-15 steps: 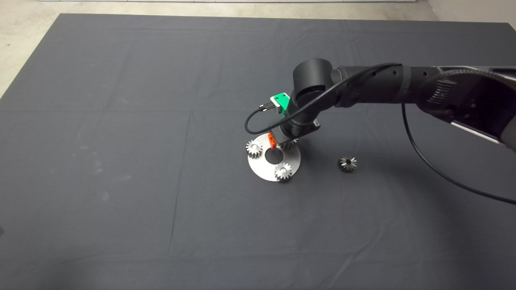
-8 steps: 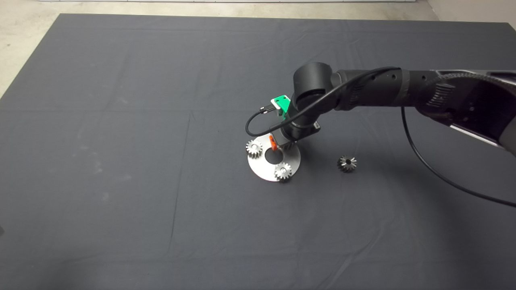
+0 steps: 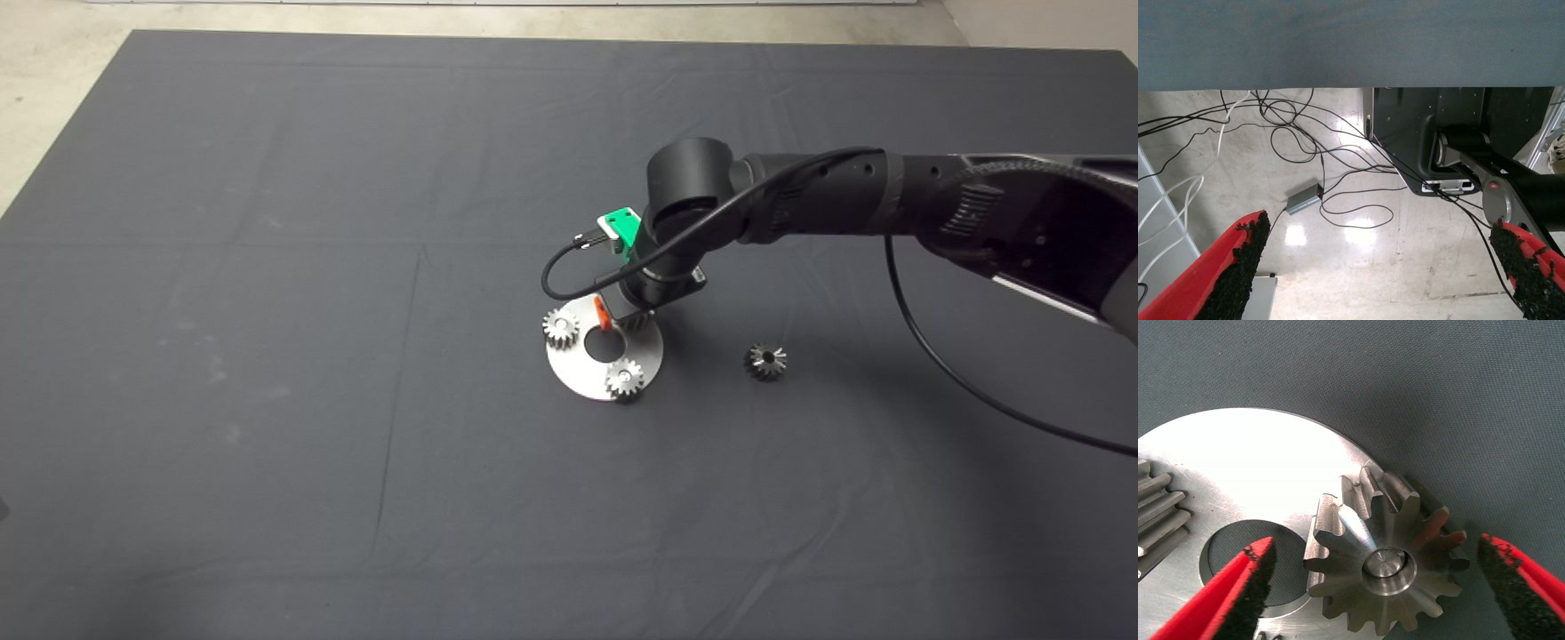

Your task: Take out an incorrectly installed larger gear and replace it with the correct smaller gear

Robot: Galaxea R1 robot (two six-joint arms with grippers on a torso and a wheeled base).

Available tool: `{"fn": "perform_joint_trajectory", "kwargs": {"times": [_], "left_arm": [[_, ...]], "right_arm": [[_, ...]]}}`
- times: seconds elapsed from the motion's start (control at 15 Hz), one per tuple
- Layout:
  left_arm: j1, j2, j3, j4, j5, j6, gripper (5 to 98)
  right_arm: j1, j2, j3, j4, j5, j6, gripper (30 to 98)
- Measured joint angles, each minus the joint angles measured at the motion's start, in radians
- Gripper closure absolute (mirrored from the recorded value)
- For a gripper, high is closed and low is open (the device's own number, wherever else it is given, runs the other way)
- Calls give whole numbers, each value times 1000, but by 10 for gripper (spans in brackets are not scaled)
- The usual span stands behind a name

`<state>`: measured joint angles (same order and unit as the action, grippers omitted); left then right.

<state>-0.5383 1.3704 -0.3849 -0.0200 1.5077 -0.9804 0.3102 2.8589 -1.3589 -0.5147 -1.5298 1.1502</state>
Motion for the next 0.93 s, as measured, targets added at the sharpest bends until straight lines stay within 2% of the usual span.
{"fn": "perform_joint_trajectory", "kwargs": {"times": [0.2,0.33,0.47,0.53,0.73,0.87,0.93], "left_arm": [[0,0,0,0,0,0,194],[0,0,0,0,0,0,194],[0,0,0,0,0,0,194],[0,0,0,0,0,0,194],[0,-3,0,0,0,0,194],[0,-3,0,0,0,0,194],[0,-3,0,0,0,0,194]], "right_arm": [[0,0,0,-3,0,0,525],[0,0,0,-9,0,0,572],[0,0,0,-13,0,0,578],[0,0,0,-13,0,0,612],[0,0,0,-14,0,0,621],[0,0,0,-15,0,0,668],[0,0,0,-15,0,0,669]]}}
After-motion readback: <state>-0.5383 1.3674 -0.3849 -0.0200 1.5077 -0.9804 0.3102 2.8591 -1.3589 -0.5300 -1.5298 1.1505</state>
